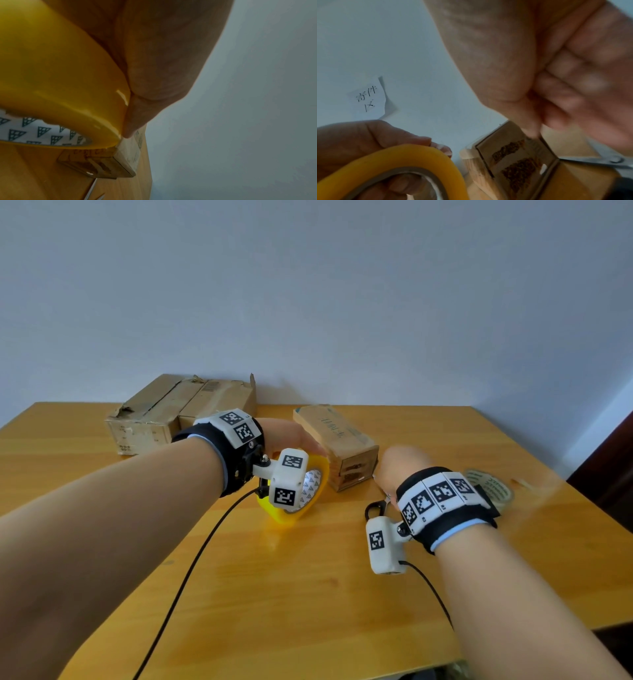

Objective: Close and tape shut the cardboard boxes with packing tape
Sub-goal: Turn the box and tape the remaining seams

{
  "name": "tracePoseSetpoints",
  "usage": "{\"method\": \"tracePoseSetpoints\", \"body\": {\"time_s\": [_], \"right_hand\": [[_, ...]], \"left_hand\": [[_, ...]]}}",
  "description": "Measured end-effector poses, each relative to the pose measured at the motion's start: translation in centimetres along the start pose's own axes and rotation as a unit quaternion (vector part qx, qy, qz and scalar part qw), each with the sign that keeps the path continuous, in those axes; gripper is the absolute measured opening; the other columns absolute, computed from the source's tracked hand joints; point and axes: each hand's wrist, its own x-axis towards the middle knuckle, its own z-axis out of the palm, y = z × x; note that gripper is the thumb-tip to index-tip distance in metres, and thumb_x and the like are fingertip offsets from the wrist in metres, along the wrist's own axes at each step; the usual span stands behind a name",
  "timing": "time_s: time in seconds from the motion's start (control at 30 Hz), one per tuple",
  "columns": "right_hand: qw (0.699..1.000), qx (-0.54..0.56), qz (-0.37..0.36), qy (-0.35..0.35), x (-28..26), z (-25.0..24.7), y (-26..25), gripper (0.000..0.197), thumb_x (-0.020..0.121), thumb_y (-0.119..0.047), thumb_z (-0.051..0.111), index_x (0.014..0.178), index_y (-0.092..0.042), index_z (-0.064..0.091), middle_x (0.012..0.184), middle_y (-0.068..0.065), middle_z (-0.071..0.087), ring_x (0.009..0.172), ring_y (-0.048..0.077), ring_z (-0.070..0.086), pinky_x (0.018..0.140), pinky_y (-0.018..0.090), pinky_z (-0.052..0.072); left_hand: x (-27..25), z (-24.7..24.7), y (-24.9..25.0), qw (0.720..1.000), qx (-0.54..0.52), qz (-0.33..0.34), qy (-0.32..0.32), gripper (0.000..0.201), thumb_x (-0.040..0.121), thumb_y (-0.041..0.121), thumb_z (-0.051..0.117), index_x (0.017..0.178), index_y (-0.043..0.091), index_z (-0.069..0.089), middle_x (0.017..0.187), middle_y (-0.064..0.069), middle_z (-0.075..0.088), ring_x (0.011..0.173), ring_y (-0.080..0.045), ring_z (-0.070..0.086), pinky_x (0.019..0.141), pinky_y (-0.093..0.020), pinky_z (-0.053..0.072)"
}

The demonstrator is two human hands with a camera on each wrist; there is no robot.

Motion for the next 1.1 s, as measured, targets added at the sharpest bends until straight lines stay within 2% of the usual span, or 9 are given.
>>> {"method": "tracePoseSetpoints", "body": {"time_s": [0.13, 0.27, 0.37, 0.53, 0.63, 0.73, 0.8, 0.97, 1.1], "right_hand": [[0.977, 0.118, -0.054, 0.167, 0.5, -0.9, -0.7, 0.038, 0.103, -0.048, 0.051, 0.092, -0.012, 0.056, 0.082, 0.001, 0.059, 0.070, 0.019, 0.056, 0.052, 0.030, 0.037], [0.968, 0.153, -0.140, 0.141, 1.6, 0.1, -2.7, 0.049, 0.094, -0.056, 0.062, 0.116, -0.012, 0.058, 0.112, 0.004, 0.061, 0.093, 0.022, 0.062, 0.060, 0.026, 0.047], [0.967, 0.161, -0.136, 0.140, 2.1, 1.3, -3.4, 0.058, 0.090, -0.058, 0.065, 0.124, -0.012, 0.055, 0.123, 0.009, 0.050, 0.099, 0.026, 0.060, 0.079, 0.036, 0.056], [0.973, 0.138, -0.120, 0.142, 1.2, 2.3, -4.5, 0.057, 0.093, -0.033, 0.067, 0.140, -0.014, 0.041, 0.131, 0.013, 0.039, 0.103, 0.036, 0.063, 0.084, 0.039, 0.056], [0.971, 0.163, -0.108, 0.136, 0.9, 1.5, -4.4, 0.043, 0.096, -0.036, 0.061, 0.132, -0.016, 0.049, 0.129, 0.010, 0.039, 0.099, 0.030, 0.062, 0.079, 0.038, 0.056], [0.935, 0.308, -0.140, 0.104, 0.0, -0.1, -5.1, 0.033, 0.102, -0.047, 0.051, 0.111, -0.018, 0.065, 0.111, 0.003, 0.052, 0.076, 0.015, 0.057, 0.063, 0.027, 0.046], [0.894, 0.405, -0.180, 0.060, -0.6, -0.5, -5.8, 0.039, 0.101, -0.052, 0.055, 0.102, -0.017, 0.073, 0.091, 0.003, 0.066, 0.075, 0.015, 0.060, 0.067, 0.033, 0.049], [0.848, 0.507, -0.147, 0.051, -1.3, -0.6, -6.3, 0.015, 0.086, -0.040, 0.080, 0.089, -0.026, 0.077, 0.092, -0.004, 0.075, 0.093, 0.018, 0.068, 0.086, 0.038, 0.053], [0.834, 0.537, -0.123, 0.016, -1.8, 0.0, -6.2, 0.017, 0.083, -0.034, 0.085, 0.077, -0.022, 0.074, 0.074, 0.002, 0.069, 0.065, 0.018, 0.061, 0.065, 0.032, 0.052]], "left_hand": [[0.0, -0.1, -0.3, 1.000, -0.021, 0.004, -0.001, 0.037, 0.098, 0.031, 0.060, 0.131, 0.015, 0.062, 0.139, -0.005, 0.055, 0.104, -0.022, 0.059, 0.104, -0.040, 0.042], [0.0, -0.2, -0.4, 0.999, 0.044, 0.018, 0.015, 0.039, 0.100, 0.036, 0.055, 0.135, 0.020, 0.059, 0.146, -0.001, 0.050, 0.133, -0.021, 0.046, 0.117, -0.044, 0.030], [-0.3, -0.4, -0.5, 0.998, 0.061, 0.025, 0.014, 0.047, 0.096, 0.045, 0.055, 0.135, 0.017, 0.057, 0.138, -0.005, 0.057, 0.127, -0.026, 0.053, 0.114, -0.045, 0.036], [-0.7, -0.3, -0.9, 0.999, 0.039, 0.024, 0.017, 0.045, 0.099, 0.043, 0.053, 0.134, 0.015, 0.055, 0.135, -0.004, 0.058, 0.122, -0.022, 0.055, 0.114, -0.042, 0.036], [-0.9, -0.6, -1.6, 0.998, -0.024, 0.045, 0.027, 0.045, 0.096, 0.048, 0.055, 0.128, 0.016, 0.056, 0.132, 0.001, 0.059, 0.122, -0.016, 0.054, 0.112, -0.040, 0.037], [-1.8, -0.8, -1.6, 0.992, -0.098, 0.074, 0.020, 0.013, 0.100, 0.020, 0.054, 0.111, 0.018, 0.060, 0.095, 0.007, 0.068, 0.088, -0.011, 0.063, 0.081, -0.027, 0.049], [-2.3, -0.8, -1.7, 0.993, -0.075, 0.082, 0.037, 0.027, 0.092, 0.023, 0.067, 0.117, 0.025, 0.058, 0.082, 0.000, 0.060, 0.069, -0.017, 0.055, 0.066, -0.031, 0.043], [-2.9, 0.5, -2.3, 0.988, -0.120, 0.081, 0.058, 0.037, 0.081, 0.019, 0.077, 0.110, 0.035, 0.060, 0.073, -0.001, 0.049, 0.052, -0.012, 0.042, 0.053, -0.026, 0.036], [-3.0, 2.1, -3.4, 0.984, -0.142, 0.082, 0.074, 0.040, 0.086, 0.013, 0.074, 0.112, 0.038, 0.056, 0.085, -0.006, 0.046, 0.058, -0.015, 0.036, 0.052, -0.029, 0.033]]}}
